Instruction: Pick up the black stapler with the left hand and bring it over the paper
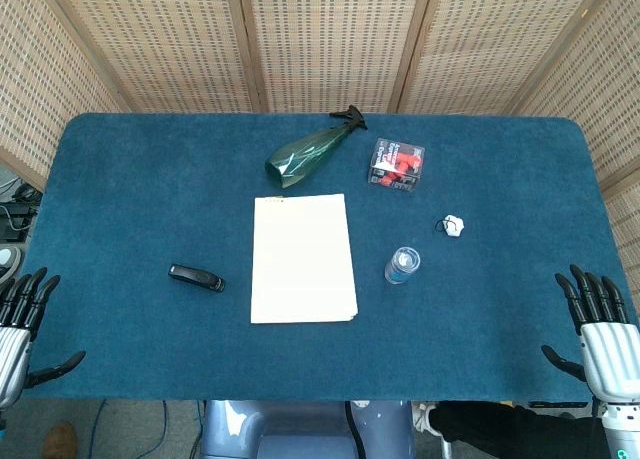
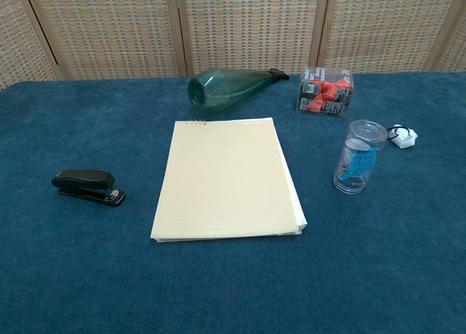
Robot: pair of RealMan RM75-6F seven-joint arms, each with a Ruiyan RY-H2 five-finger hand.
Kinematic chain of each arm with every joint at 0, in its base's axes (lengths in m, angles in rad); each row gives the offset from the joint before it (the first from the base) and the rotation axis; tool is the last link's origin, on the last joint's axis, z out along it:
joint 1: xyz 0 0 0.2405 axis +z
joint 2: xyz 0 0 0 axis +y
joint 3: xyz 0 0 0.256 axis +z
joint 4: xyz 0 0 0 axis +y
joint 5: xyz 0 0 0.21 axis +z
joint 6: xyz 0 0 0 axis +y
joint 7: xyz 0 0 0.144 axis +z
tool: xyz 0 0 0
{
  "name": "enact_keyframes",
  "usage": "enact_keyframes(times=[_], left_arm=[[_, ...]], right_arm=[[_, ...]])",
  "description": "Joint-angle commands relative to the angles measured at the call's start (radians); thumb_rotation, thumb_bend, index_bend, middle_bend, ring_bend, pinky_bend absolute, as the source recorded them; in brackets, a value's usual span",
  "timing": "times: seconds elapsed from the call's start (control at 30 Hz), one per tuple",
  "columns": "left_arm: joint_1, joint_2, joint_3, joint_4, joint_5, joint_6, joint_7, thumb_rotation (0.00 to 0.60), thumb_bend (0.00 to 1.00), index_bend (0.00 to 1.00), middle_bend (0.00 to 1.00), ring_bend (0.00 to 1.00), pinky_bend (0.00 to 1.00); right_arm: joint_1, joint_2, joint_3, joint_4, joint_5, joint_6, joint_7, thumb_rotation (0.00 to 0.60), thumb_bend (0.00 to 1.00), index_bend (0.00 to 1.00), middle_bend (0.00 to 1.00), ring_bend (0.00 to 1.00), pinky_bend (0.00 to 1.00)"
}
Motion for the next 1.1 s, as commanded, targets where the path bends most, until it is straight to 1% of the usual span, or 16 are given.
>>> enact_keyframes(times=[0.03, 0.17, 0.27, 0.4, 0.47, 0.5, 0.57, 0.63, 0.67, 0.73, 0.77, 0.8, 0.9, 1.0, 1.1], left_arm=[[-0.002, 0.002, 0.002, -0.002, 0.000, -0.007, 0.000, 0.600, 0.00, 0.00, 0.00, 0.00, 0.00], [-0.013, 0.000, 0.001, 0.001, -0.010, -0.031, -0.001, 0.600, 0.00, 0.00, 0.00, 0.00, 0.00], [-0.042, -0.014, -0.011, 0.014, -0.028, -0.078, 0.009, 0.600, 0.00, 0.00, 0.00, 0.00, 0.00], [-0.119, -0.044, -0.046, 0.056, -0.056, -0.183, 0.016, 0.600, 0.00, 0.00, 0.00, 0.00, 0.00], [-0.179, -0.065, -0.075, 0.090, -0.078, -0.259, 0.002, 0.600, 0.00, 0.00, 0.00, 0.00, 0.00], [-0.224, -0.077, -0.092, 0.116, -0.087, -0.314, -0.016, 0.600, 0.00, 0.00, 0.00, 0.00, 0.01], [-0.290, -0.097, -0.113, 0.172, -0.086, -0.390, -0.032, 0.600, 0.00, 0.00, 0.00, 0.01, 0.07], [-0.352, -0.126, -0.127, 0.234, -0.081, -0.456, -0.037, 0.600, 0.02, 0.01, 0.00, 0.06, 0.13], [-0.381, -0.144, -0.131, 0.267, -0.078, -0.487, -0.042, 0.600, 0.04, 0.03, 0.00, 0.09, 0.16], [-0.423, -0.174, -0.134, 0.318, -0.080, -0.539, -0.048, 0.600, 0.08, 0.07, 0.00, 0.13, 0.20], [-0.458, -0.200, -0.135, 0.356, -0.087, -0.588, -0.049, 0.600, 0.11, 0.08, 0.01, 0.14, 0.22], [-0.479, -0.217, -0.136, 0.379, -0.090, -0.613, -0.051, 0.600, 0.12, 0.10, 0.01, 0.15, 0.23], [-0.528, -0.264, -0.133, 0.436, -0.092, -0.665, -0.043, 0.600, 0.15, 0.13, 0.04, 0.18, 0.27], [-0.557, -0.302, -0.129, 0.477, -0.093, -0.686, -0.041, 0.600, 0.17, 0.16, 0.06, 0.20, 0.28], [-0.577, -0.335, -0.118, 0.517, -0.098, -0.705, -0.034, 0.600, 0.20, 0.20, 0.10, 0.24, 0.31]], right_arm=[[0.001, -0.002, 0.001, 0.001, 0.001, -0.002, 0.000, 0.600, 0.00, 0.00, 0.00, 0.00, 0.00], [0.000, 0.000, -0.001, -0.001, 0.004, -0.006, 0.001, 0.600, 0.00, 0.00, 0.00, 0.00, 0.00], [0.003, -0.002, -0.001, -0.001, 0.007, -0.013, -0.001, 0.600, 0.00, 0.00, 0.00, 0.00, 0.00], [0.004, -0.002, 0.003, -0.001, 0.017, -0.017, 0.001, 0.600, 0.00, 0.00, 0.00, 0.00, 0.00], [0.007, -0.002, 0.008, 0.001, 0.027, -0.023, -0.001, 0.600, 0.00, 0.00, 0.00, 0.00, 0.00], [0.009, -0.002, 0.010, 0.001, 0.035, -0.030, -0.003, 0.600, 0.00, 0.00, 0.00, 0.00, 0.00], [0.013, -0.003, 0.013, 0.002, 0.048, -0.041, -0.006, 0.600, 0.00, 0.00, 0.00, 0.00, 0.00], [0.017, -0.005, 0.019, 0.004, 0.061, -0.050, -0.013, 0.600, 0.00, 0.00, 0.00, 0.00, 0.00], [0.018, -0.007, 0.021, 0.006, 0.068, -0.054, -0.017, 0.600, 0.00, 0.00, 0.00, 0.00, 0.00], [0.021, -0.010, 0.025, 0.008, 0.079, -0.062, -0.024, 0.600, 0.00, 0.00, 0.00, 0.00, 0.00], [0.024, -0.013, 0.028, 0.011, 0.091, -0.068, -0.029, 0.600, 0.00, 0.00, 0.00, 0.00, 0.00], [0.025, -0.015, 0.031, 0.013, 0.098, -0.072, -0.033, 0.600, 0.00, 0.00, 0.00, 0.00, 0.00], [0.029, -0.022, 0.037, 0.019, 0.123, -0.086, -0.044, 0.600, 0.00, 0.00, 0.00, 0.00, 0.00], [0.034, -0.027, 0.040, 0.027, 0.142, -0.101, -0.052, 0.600, 0.00, 0.00, 0.00, 0.00, 0.00], [0.037, -0.033, 0.044, 0.038, 0.160, -0.114, -0.054, 0.600, 0.00, 0.00, 0.00, 0.00, 0.00]])
